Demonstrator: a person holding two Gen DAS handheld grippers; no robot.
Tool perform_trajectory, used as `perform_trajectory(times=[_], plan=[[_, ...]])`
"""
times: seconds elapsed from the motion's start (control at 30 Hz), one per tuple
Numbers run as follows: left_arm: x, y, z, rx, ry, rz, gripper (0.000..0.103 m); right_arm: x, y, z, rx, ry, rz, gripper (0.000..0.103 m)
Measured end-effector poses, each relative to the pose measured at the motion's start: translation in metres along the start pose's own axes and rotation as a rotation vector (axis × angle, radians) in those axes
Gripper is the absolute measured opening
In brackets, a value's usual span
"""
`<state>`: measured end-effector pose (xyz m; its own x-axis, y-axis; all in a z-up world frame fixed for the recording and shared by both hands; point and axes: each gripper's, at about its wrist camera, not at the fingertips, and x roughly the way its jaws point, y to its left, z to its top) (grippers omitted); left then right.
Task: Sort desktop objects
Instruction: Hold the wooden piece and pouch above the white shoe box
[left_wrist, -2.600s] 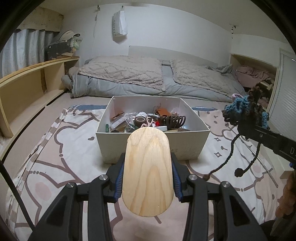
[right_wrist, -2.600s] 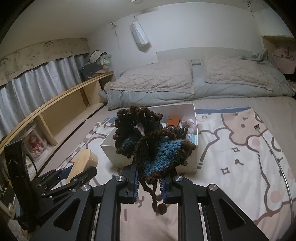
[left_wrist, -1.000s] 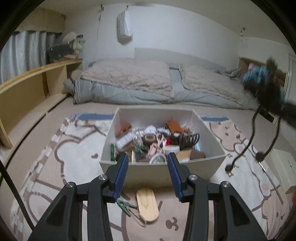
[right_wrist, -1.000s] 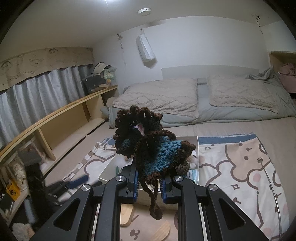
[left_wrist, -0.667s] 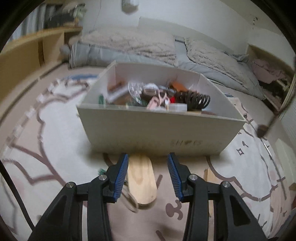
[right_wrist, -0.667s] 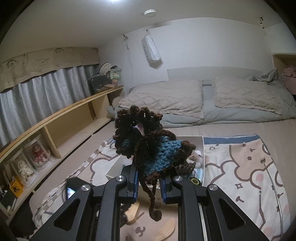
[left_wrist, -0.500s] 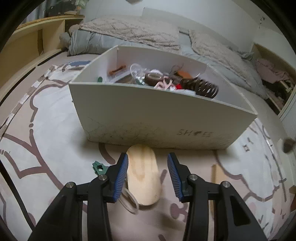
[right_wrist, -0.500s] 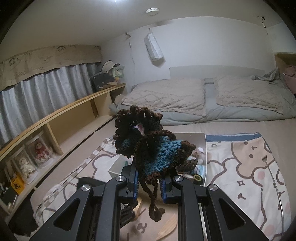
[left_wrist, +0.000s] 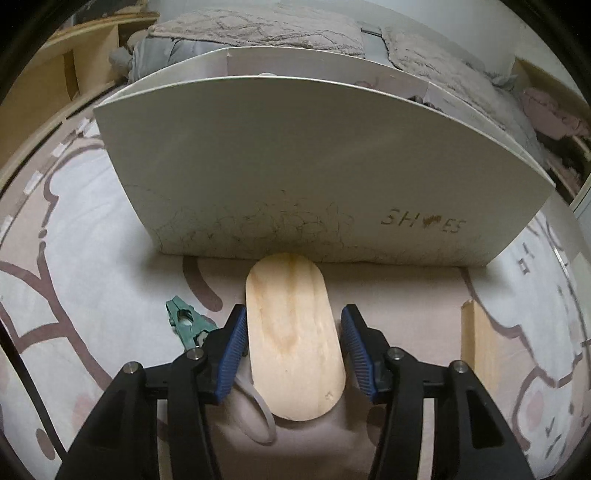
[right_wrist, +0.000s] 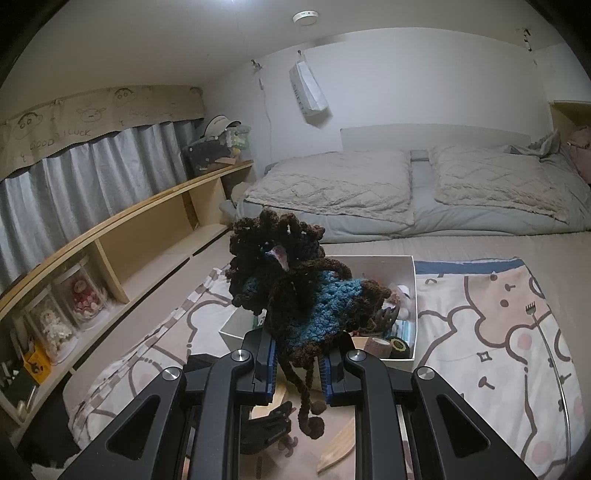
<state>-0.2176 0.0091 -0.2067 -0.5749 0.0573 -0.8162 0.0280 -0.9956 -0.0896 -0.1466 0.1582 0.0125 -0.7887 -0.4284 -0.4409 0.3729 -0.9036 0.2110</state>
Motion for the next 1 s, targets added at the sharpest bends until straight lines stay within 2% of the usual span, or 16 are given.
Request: perform_trajectory(times=[0.13,0.4,0.6,1.0], plan=[[-0.001,-0.004,-0.002,0.018,0.000,0.033,0.047,0.002,0.000,-0.001,0.003,0.006,-0.002,0.019],[-0.004,-0.008,-0.006,0.011,-0.017,0.025,0.045,0.001,-0.001,-0.002,0.003,0.006,-0.011,0.019],[-0.023,-0.011,-0.008,0.011,-0.070,0.025,0.044,0.001,-0.005,-0.003,0.015,0.005,-0.022,0.019],[-0.072,-0.012,0.011,0.043,-0.191,0.003,0.044,0.001,-0.011,-0.002,0.026,0.002,-0.041,0.019]])
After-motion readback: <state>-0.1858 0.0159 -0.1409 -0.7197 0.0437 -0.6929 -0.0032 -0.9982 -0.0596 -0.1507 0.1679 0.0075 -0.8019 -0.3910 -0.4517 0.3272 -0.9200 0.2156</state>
